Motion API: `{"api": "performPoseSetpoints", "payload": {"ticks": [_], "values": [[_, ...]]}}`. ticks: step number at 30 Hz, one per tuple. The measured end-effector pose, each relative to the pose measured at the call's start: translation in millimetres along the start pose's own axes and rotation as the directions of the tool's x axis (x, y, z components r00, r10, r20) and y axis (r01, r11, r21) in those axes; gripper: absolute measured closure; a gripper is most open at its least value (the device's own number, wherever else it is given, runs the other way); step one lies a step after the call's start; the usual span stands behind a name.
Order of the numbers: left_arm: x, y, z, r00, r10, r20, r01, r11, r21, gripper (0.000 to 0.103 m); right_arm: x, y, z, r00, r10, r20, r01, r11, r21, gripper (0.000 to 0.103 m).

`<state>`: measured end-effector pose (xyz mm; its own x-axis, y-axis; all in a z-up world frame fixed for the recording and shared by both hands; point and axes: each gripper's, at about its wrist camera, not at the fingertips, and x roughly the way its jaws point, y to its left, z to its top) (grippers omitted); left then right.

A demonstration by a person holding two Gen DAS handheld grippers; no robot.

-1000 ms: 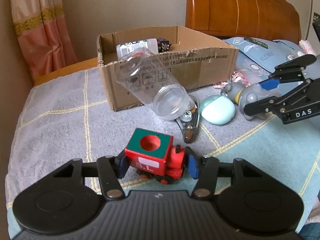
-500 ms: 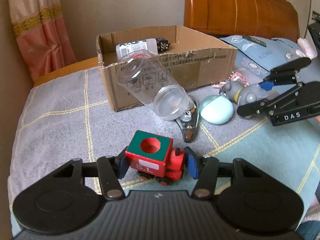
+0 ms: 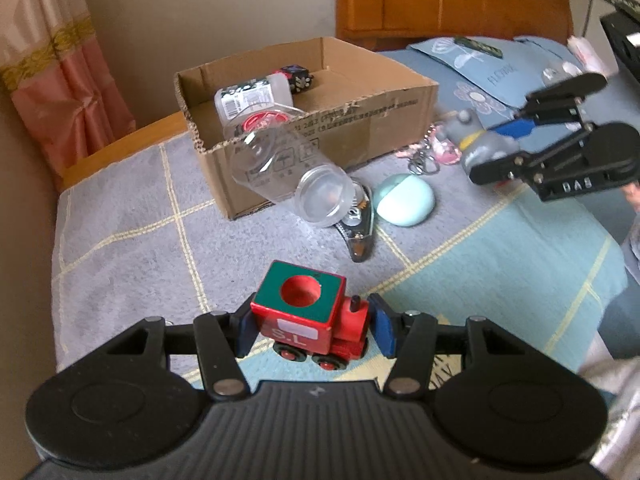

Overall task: Organize rigid objects
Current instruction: 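Carry the train and elephant into the box and open both tools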

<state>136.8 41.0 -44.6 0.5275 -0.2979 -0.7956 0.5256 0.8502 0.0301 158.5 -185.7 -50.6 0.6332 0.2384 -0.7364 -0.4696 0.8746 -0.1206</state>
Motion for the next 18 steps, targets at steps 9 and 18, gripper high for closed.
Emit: {"api": "performPoseSetpoints", "payload": {"ticks": [9, 18], "values": [[-25, 0, 33, 0.999, -0.050, 0.003, 0.050, 0.997, 0.052, 0.048, -15, -9, 35, 0.999, 0.002, 0.044, 0.000, 1.000, -0.028, 0.055], [-29, 7, 86, 0.997, -0.026, 0.079, 0.018, 0.994, 0.108, 0.048, -3, -30, 78, 0.997, -0.023, 0.078, 0.026, 0.999, -0.034, 0.055]]}}
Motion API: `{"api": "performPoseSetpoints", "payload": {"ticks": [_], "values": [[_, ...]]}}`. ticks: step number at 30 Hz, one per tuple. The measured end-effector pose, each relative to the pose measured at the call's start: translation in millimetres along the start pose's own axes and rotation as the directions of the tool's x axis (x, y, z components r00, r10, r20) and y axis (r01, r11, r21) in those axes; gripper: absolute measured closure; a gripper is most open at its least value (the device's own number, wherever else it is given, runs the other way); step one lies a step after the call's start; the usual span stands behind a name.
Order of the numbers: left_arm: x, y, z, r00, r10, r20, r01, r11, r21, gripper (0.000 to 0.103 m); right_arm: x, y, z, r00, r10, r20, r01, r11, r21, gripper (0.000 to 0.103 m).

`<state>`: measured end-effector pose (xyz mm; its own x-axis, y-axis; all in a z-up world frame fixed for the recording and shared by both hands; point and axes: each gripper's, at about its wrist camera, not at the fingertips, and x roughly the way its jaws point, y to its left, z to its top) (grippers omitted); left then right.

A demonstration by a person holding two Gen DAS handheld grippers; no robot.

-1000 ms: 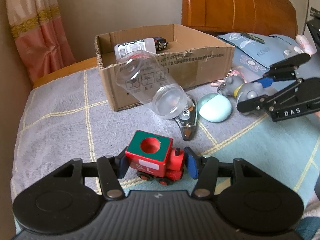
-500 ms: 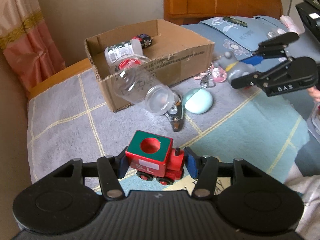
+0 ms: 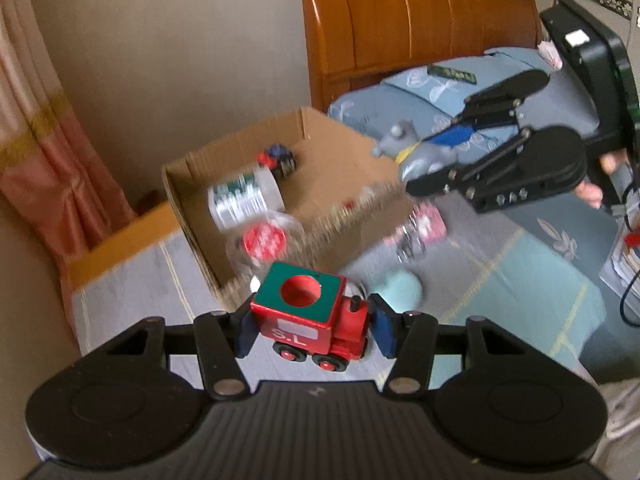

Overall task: Organize rigid objects
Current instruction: 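Carry the train and elephant into the box and open both tools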

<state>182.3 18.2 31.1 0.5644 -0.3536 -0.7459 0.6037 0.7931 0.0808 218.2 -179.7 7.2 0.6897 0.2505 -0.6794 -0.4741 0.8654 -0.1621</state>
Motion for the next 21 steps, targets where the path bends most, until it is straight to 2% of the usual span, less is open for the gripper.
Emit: {"api": "performPoseSetpoints", "payload": {"ticks": [7, 8, 9, 11, 14, 21], "values": [[14, 11, 41, 0.999, 0.020, 0.045, -0.021, 1.000, 0.021, 0.048, 23, -11, 26, 0.999, -0.028, 0.026, 0.028, 1.000, -0.008, 0.054], [18, 11, 47, 0.999, 0.022, 0.047, -0.023, 0.999, 0.022, 0.048, 27, -14, 29, 0.999, -0.027, 0.028, 0.027, 1.000, -0.007, 0.051], [21, 13, 52, 0.999, 0.023, 0.048, -0.024, 0.999, 0.022, 0.048, 30, -16, 31, 0.999, -0.037, 0.035, 0.037, 0.999, 0.000, 0.038], [27, 13, 60, 0.999, 0.025, 0.046, -0.027, 0.999, 0.026, 0.048, 32, -19, 31, 0.997, -0.054, 0.050, 0.053, 0.998, 0.018, 0.022], [36, 12, 70, 0.999, 0.024, 0.039, -0.026, 0.999, 0.031, 0.048, 30, -23, 25, 0.998, -0.027, 0.053, 0.025, 0.999, 0.045, 0.021], [60, 5, 90, 1.000, 0.012, 0.021, -0.013, 0.999, 0.050, 0.048, 17, -19, 3, 0.999, -0.022, 0.046, 0.018, 0.997, 0.079, 0.008]]}}
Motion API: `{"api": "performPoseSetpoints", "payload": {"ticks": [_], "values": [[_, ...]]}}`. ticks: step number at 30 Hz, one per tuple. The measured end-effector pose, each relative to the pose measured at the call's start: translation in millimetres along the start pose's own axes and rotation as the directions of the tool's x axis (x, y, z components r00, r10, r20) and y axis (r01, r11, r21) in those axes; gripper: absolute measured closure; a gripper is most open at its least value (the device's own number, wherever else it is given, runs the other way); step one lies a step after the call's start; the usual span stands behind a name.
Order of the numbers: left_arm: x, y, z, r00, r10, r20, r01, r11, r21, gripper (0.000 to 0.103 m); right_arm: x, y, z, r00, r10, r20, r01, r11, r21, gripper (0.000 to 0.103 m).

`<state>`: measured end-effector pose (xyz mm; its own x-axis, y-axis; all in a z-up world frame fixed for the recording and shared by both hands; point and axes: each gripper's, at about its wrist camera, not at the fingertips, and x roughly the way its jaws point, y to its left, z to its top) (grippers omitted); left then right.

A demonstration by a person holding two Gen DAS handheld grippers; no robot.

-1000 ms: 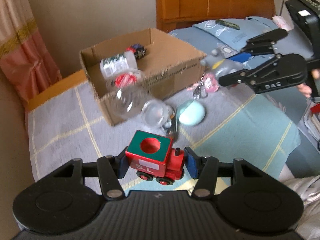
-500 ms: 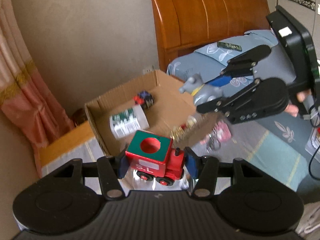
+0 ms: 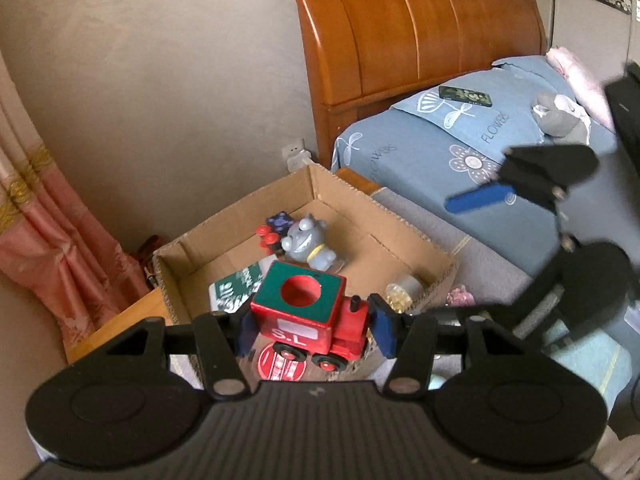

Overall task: Organize rigid objects
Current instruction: 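Carry the train and elephant into the box and open both tools, then grasp the clear plastic jar with left tool while right tool grasps the pink keychain bottle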

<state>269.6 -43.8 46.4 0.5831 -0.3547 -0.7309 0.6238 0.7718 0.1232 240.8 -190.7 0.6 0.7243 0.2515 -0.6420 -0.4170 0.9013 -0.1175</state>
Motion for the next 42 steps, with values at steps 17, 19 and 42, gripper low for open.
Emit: {"api": "performPoseSetpoints", "payload": {"ticks": [17, 19, 42], "values": [[53, -15, 43, 0.999, 0.035, 0.026, -0.033, 0.997, -0.067, 0.009, -25, -3, -30, 1.000, -0.002, 0.006, 0.002, 0.995, 0.104, 0.001], [50, -13, 43, 0.999, 0.025, 0.033, -0.023, 0.997, -0.077, 0.009, -28, -5, -32, 1.000, -0.002, 0.004, 0.002, 0.994, 0.110, 0.000], [-9, -38, -76, 0.972, 0.218, 0.084, -0.204, 0.968, -0.145, 0.003, -14, 19, -90, 0.992, -0.095, -0.083, 0.108, 0.978, 0.177, 0.000]]}}
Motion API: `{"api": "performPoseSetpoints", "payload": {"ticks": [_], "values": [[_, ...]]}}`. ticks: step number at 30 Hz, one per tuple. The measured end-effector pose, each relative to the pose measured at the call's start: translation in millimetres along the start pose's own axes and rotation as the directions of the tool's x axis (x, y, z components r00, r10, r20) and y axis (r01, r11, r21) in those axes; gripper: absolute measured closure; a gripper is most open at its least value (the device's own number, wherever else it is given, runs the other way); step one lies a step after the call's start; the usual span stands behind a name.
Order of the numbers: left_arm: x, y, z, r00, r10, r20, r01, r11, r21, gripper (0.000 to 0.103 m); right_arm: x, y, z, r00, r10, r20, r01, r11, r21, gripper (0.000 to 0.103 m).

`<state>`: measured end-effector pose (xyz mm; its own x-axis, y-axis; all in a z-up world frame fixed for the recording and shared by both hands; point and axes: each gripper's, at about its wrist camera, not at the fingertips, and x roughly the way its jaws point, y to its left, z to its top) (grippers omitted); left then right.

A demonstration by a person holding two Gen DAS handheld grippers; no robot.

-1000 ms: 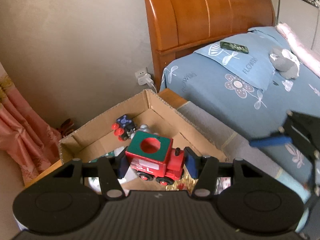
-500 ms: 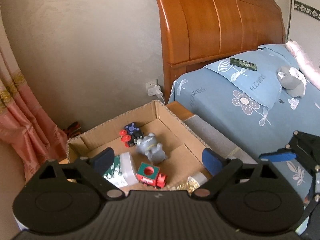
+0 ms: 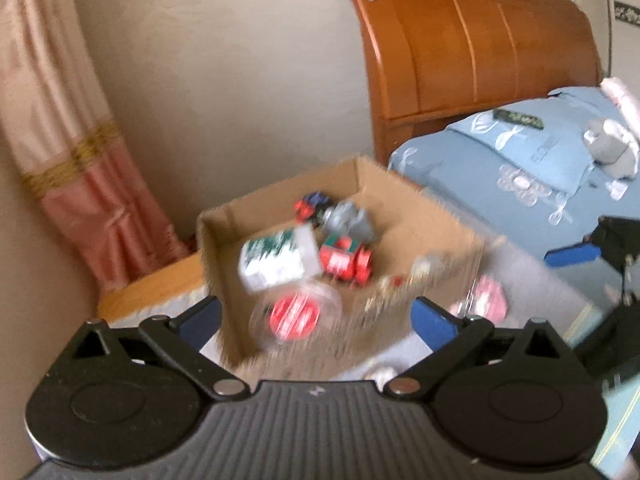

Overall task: Organize rigid objects
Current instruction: 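Grasp the clear plastic jar with left tool while right tool grasps the pink keychain bottle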

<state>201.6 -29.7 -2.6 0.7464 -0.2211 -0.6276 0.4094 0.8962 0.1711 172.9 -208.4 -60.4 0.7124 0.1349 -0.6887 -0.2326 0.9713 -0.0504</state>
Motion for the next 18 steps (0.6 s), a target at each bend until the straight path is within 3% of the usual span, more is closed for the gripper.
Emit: {"api": "performPoseSetpoints", "payload": {"ticks": [6, 9, 18], "values": [[-11, 8, -58, 0.997, 0.047, -0.053, -0.053, 0.991, -0.120, 0.002, 22, -8, -32, 0.995, -0.045, -0.084, 0.046, 0.999, 0.013, 0.000], [-5, 14, -82, 0.994, 0.024, -0.106, -0.045, 0.979, -0.198, 0.002, 29, -14, -42, 0.993, -0.053, -0.109, 0.058, 0.997, 0.047, 0.000], [28, 17, -110, 0.974, -0.013, -0.225, -0.063, 0.943, -0.327, 0.002, 26, -20, -53, 0.994, -0.054, -0.100, 0.065, 0.992, 0.108, 0.000]]}}
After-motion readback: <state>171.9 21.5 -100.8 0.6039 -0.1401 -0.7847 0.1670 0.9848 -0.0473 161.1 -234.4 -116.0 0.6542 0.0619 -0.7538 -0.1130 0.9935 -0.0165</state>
